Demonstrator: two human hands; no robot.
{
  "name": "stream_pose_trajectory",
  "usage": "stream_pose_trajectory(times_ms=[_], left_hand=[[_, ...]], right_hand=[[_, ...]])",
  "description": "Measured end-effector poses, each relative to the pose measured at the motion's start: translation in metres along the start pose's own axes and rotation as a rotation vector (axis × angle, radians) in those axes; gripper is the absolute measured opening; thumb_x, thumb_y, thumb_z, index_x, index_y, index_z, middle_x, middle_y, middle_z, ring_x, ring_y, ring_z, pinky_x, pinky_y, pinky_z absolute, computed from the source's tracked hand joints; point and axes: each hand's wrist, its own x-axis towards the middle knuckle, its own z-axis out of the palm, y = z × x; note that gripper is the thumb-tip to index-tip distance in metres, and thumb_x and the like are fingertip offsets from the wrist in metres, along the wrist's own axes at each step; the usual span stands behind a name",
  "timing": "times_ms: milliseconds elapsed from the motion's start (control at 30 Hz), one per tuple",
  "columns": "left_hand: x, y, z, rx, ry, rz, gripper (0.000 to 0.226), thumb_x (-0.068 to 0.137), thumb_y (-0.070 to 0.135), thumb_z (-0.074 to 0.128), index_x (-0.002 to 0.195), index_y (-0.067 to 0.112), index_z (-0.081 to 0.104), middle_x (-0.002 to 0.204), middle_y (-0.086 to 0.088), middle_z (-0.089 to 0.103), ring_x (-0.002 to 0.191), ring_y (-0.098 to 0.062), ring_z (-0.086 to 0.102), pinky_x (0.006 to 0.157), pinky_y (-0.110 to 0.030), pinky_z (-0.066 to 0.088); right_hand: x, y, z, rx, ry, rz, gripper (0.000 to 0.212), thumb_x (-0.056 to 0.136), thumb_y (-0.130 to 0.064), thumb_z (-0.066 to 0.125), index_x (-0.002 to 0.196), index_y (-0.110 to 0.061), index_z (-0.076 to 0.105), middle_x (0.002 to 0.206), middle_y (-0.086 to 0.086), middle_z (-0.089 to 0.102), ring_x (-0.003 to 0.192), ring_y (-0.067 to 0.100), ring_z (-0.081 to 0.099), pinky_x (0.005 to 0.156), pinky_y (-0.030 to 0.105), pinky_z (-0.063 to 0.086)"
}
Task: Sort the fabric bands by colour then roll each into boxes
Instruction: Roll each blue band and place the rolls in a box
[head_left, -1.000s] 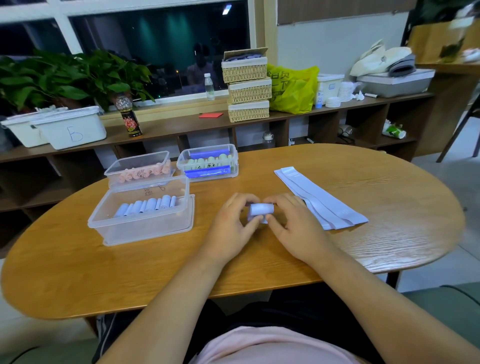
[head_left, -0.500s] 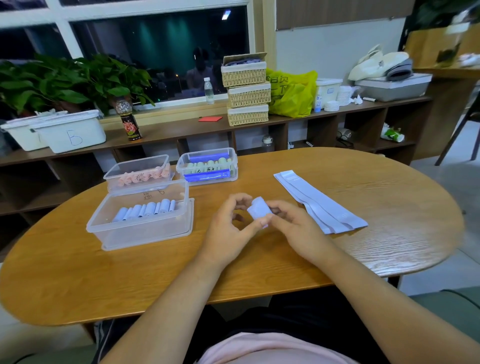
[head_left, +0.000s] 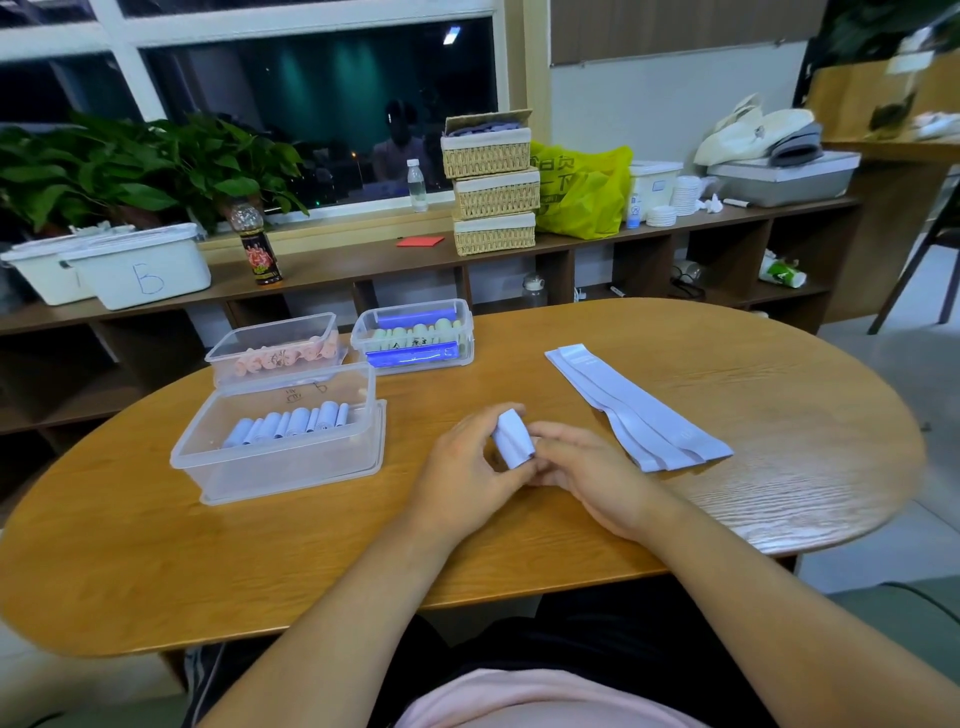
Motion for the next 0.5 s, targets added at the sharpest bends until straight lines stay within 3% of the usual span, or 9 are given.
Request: stream_pose_trajectory(times_ms=[100,167,233,333,433,500], left_hand=[[-0.0008,-0.0025,0.0043,0.069,0.007,-0.008,0.061,0.085,0.037,0.087,0.141,0.028,0.065,0.135,0.015,0.068,0.126,-0.002,0.061,0.107,-0.026,0.049],[-0.0017,-0.0023,0.0057,0.122,-0.005,0.009,0.059,0.087,0.033,0.084,0.142,0.027,0.064,0.136,0.012,0.069,0.125,-0.007,0.061,0.106,-0.026,0.046],[-0.0015,-0.0015,0.0056,0.173,-0.023,0.042,0.057,0.089,0.030,0.081,0.143,0.023,0.063,0.136,0.008,0.069,0.124,-0.008,0.059,0.108,-0.026,0.043],[0.0012,-0.0027,0.0069,0.185,-0.069,0.109,0.060,0.089,0.036,0.075,0.145,0.020,0.059,0.140,0.006,0.066,0.130,-0.008,0.057,0.113,-0.037,0.046],[0.0013,-0.0019,0.0056,0.111,-0.042,0.112,0.065,0.089,0.041,0.082,0.145,0.023,0.056,0.141,0.013,0.061,0.132,-0.002,0.052,0.110,-0.021,0.042],[0.0011,-0.0032,0.0029,0.081,0.000,0.108,0.063,0.085,0.039,0.088,0.138,0.023,0.059,0.134,0.014,0.061,0.126,-0.001,0.053,0.105,-0.018,0.043]], right_hand=[[0.0028,0.0053,-0.0041,0.018,0.094,-0.014,0.034,0.108,-0.011,0.047,0.119,-0.015,0.079,0.116,0.016,0.076,0.104,0.031,0.069,0.101,0.044,0.057],[0.0027,0.0068,-0.0061,0.019,0.114,-0.031,0.033,0.104,-0.023,0.050,0.117,-0.010,0.077,0.119,0.024,0.073,0.113,0.044,0.067,0.102,0.045,0.057],[0.0010,0.0064,-0.0030,-0.055,0.097,-0.062,0.027,0.101,-0.031,0.064,0.115,-0.013,0.077,0.115,0.018,0.076,0.115,0.040,0.069,0.105,0.050,0.056],[0.0020,0.0080,0.0003,-0.208,0.142,-0.096,0.021,0.094,-0.024,0.080,0.114,-0.023,0.077,0.111,0.002,0.080,0.110,0.024,0.075,0.107,0.052,0.054],[0.0030,0.0061,-0.0027,-0.094,0.156,-0.082,0.022,0.096,-0.019,0.077,0.118,-0.017,0.077,0.112,0.007,0.080,0.110,0.023,0.075,0.106,0.047,0.055],[0.0024,0.0029,-0.0053,0.005,0.139,-0.061,0.022,0.099,-0.015,0.073,0.121,-0.012,0.076,0.113,0.014,0.078,0.108,0.025,0.074,0.101,0.043,0.056]])
